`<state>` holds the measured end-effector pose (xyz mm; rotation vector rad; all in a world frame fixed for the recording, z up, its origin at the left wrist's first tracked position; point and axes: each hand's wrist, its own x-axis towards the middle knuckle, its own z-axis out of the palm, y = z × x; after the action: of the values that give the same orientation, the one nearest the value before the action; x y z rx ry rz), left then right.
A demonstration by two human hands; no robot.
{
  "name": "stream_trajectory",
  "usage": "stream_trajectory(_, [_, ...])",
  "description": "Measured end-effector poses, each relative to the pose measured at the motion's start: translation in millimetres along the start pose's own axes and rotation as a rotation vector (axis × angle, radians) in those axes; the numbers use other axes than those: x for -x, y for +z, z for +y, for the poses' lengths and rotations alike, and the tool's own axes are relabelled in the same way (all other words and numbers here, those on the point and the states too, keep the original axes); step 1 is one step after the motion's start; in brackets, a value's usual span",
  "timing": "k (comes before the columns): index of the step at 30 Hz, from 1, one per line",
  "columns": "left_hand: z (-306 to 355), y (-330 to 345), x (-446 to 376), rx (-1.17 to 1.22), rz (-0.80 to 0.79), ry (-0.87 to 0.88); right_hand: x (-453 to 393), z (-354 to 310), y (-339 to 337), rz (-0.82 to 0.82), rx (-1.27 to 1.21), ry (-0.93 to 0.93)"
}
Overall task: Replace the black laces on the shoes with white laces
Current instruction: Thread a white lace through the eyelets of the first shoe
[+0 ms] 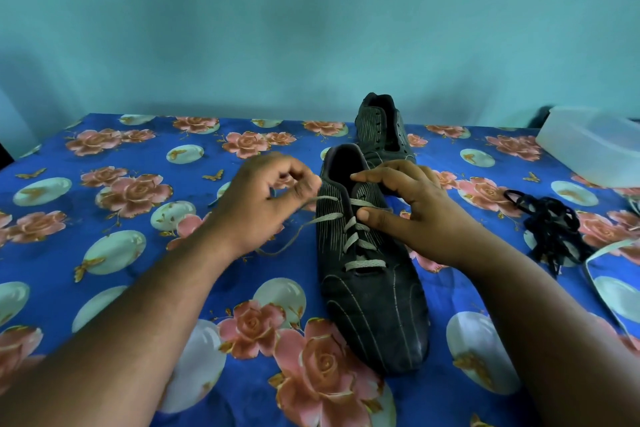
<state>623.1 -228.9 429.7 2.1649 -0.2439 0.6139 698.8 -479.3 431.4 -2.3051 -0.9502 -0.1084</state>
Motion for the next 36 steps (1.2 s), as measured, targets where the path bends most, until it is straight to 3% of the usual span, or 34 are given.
stream_trajectory(3, [-1.3, 10.7, 4.7, -0.026, -0.119, 0.022, 0.3, -0.1, -0.4, 0.003, 0.004, -0.001])
stream_trajectory(10, [1.2, 4.4, 2.4, 0.072, -0.113, -0.085, 0.2, 0.5, -0.3, -0.001, -0.005, -0.007])
stream_trajectory(12, [-1.8, -2.5, 1.4, 0.138, -0.050, -0.209, 0.5, 0.6, -0.6, 0.000, -0.004, -0.006])
stream_trajectory(18, [-44.0, -30.8, -8.3, -0.180, 0.289, -0.417, 0.0, 0.6, -0.3, -0.003, -0.003, -0.006])
stream_trajectory(22, [-50.3, -29.5, -6.1, -0.339, 0.331, -0.433, 0.0, 0.0, -0.6, -0.006, 0.003, -0.001])
stream_trajectory(25, [-34.3, -17.9, -6.1, -0.311, 0.264, -0.245, 0.7, 0.6, -1.2, -0.010, -0.006, -0.005])
stream_trajectory(29, [-11.8, 1.1, 0.7, -0.090, -0.054, -0.005, -0.4, 1.4, -0.5, -0.006, -0.020, -0.010])
stream_trajectory(31, [-9.0, 9.2, 3.0, -0.130, -0.143, 0.035, -0.4, 1.8, -0.2, 0.002, -0.024, -0.017])
stream_trajectory(36, [-7.2, 6.0, 1.8, -0.022, -0.162, -0.005, -0.1, 2.8, -0.1, -0.001, -0.026, -0.019])
